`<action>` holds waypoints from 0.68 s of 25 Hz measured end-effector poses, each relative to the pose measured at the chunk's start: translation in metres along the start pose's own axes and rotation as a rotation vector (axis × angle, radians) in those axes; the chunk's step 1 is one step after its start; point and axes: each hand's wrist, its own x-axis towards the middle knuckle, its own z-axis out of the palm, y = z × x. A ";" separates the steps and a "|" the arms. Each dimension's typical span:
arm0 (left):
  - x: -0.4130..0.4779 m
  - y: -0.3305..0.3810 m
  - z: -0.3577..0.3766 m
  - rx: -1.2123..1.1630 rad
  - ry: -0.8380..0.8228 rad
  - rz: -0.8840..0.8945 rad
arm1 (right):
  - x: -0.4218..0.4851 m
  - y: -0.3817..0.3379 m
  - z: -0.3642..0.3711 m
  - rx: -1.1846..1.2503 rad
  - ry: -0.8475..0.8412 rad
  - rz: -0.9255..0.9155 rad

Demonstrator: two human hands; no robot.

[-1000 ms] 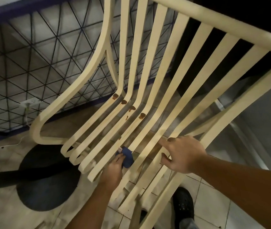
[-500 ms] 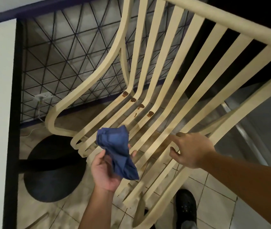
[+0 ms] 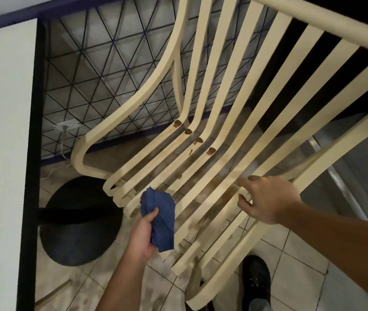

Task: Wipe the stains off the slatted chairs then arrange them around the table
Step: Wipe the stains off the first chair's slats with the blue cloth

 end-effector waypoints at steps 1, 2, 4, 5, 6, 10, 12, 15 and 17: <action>0.003 0.001 -0.006 0.078 0.051 0.096 | 0.000 0.000 0.000 0.000 -0.001 -0.001; 0.007 0.001 -0.014 0.160 0.086 0.160 | 0.000 -0.001 0.000 0.000 0.000 -0.004; 0.013 -0.001 -0.027 0.325 0.089 0.255 | 0.000 -0.001 -0.002 -0.010 0.004 -0.008; 0.014 -0.005 -0.031 0.454 0.100 0.311 | -0.001 -0.001 -0.002 -0.011 0.006 -0.009; 0.017 -0.010 -0.035 0.613 0.126 0.389 | -0.001 -0.001 -0.003 -0.005 0.007 -0.010; 0.044 -0.047 -0.049 1.199 0.115 0.660 | -0.001 -0.002 -0.005 -0.011 0.003 -0.019; 0.060 -0.063 -0.058 1.532 0.040 0.753 | -0.001 -0.001 -0.005 -0.003 -0.001 -0.018; 0.068 -0.062 -0.067 1.727 -0.069 0.718 | -0.001 0.000 -0.004 -0.005 -0.018 -0.016; 0.073 -0.050 -0.073 1.803 -0.145 0.720 | -0.001 0.000 -0.004 -0.004 -0.028 -0.011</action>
